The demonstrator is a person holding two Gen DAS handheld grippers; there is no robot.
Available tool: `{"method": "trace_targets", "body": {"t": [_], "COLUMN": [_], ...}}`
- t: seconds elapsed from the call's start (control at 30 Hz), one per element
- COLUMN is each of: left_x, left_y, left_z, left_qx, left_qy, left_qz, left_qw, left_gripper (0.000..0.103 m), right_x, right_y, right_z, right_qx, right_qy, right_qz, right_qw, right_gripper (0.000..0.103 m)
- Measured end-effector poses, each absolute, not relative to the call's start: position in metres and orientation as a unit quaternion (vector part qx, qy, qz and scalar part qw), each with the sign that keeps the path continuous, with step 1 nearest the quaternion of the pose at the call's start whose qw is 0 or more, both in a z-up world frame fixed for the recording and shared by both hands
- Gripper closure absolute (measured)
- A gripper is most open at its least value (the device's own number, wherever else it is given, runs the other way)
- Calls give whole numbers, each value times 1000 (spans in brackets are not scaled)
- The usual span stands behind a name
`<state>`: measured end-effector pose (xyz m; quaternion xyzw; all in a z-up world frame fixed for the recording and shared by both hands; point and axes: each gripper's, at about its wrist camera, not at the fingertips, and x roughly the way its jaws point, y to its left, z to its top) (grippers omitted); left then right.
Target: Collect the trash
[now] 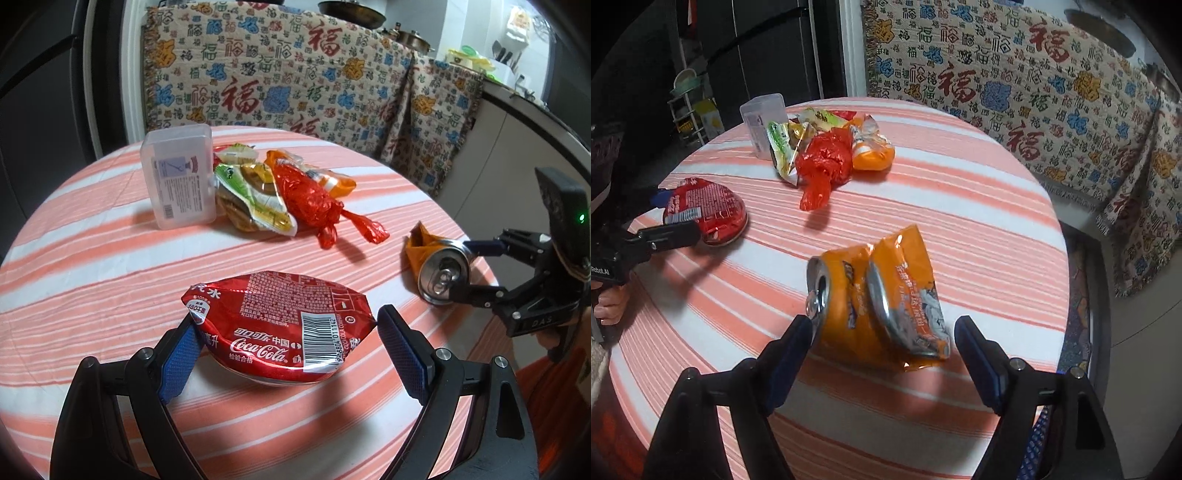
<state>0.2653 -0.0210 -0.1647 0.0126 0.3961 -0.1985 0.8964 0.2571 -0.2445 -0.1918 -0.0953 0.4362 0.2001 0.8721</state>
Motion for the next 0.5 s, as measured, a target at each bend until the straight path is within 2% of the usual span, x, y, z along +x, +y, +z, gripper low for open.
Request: {"method": "trace_targets", "body": {"t": [0.4,0.43,0.47,0.5], "left_x": [265,266,265,264], "left_y": [-23,-24,-24,-24], "left_z": [-165,-165,-164,-164], "left_qx": [22,22,21,22], "left_qy": [393,393,393,391], "left_qz": [-199,-200,-200,-202], "left_qw": [897,897,897,898], "left_gripper": [12,12,12,12], "right_x": [263,265,268,270], "right_y": [-238,-238,-237,-236], "right_z": [-181,-181,-182,-182], "right_qx": [-61,-54,-51,-54], "right_qy": [412,412,417,422], "right_qz": [206,209,209,205], "right_qw": [886,885,883,882], "right_gripper": [22,36,55,61]}}
